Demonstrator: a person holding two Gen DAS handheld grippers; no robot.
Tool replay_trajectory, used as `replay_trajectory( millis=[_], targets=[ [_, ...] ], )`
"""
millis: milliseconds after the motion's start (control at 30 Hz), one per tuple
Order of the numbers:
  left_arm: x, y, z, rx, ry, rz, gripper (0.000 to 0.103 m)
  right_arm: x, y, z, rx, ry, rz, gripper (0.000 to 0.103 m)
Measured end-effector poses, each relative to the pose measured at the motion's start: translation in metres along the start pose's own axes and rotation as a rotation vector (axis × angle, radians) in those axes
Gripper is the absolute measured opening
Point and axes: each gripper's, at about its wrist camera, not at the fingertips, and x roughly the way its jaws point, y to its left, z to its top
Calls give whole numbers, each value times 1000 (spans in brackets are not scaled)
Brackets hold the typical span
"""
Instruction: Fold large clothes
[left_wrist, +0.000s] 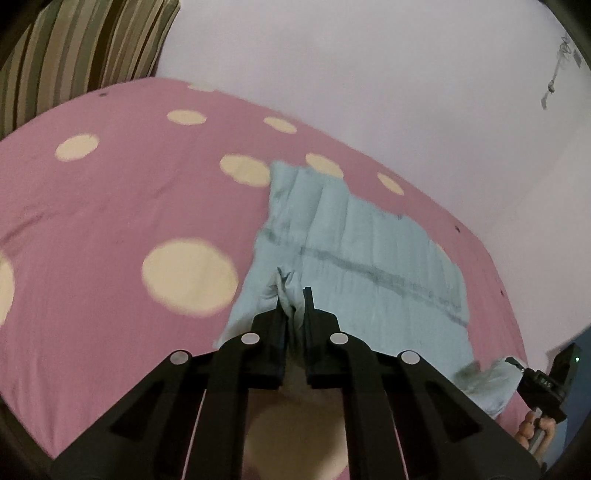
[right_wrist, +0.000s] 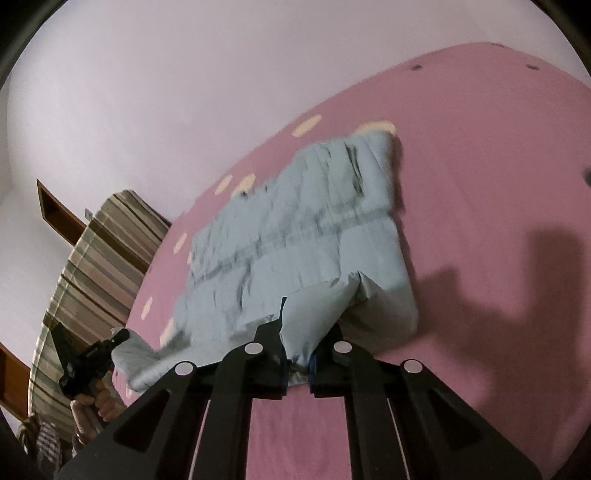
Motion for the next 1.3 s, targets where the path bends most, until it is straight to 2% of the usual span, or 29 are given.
replay_trajectory(
  millis=[200,333,400,567,667,767,833,900,933,967,1067,1300],
  targets=[
    [62,-10,66,2,-22,35,6,51,-3,74,48,-18,22,7],
    [117,-13,91,14,5,77,6,102,-17,111,87,7,-15,7],
    [148,-13,99,23,29,101,5,128,-27,120,107,31,-42,7],
    [195,-9,102,60,82,149,5,168,-53,127,144,88,-78,7],
    [211,-9,101,96,108,149,5,175,-56,128,136,96,-72,7],
    [210,-11,103,113,107,127,6,166,-57,127,138,88,-54,10],
    [202,-12,106,119,87,100,17,158,-60,131,142,82,-38,17],
    [189,-11,111,102,51,78,51,149,-60,133,142,68,-17,31],
    [185,-10,113,94,34,70,56,142,-59,134,137,55,-10,41],
    [179,-8,116,83,17,57,58,137,-58,135,131,42,-7,48],
    [166,-1,123,69,-8,43,63,121,-55,137,104,-1,-9,58],
    [181,22,118,111,64,49,64,123,-58,146,-2,4,-77,59]
  ],
)
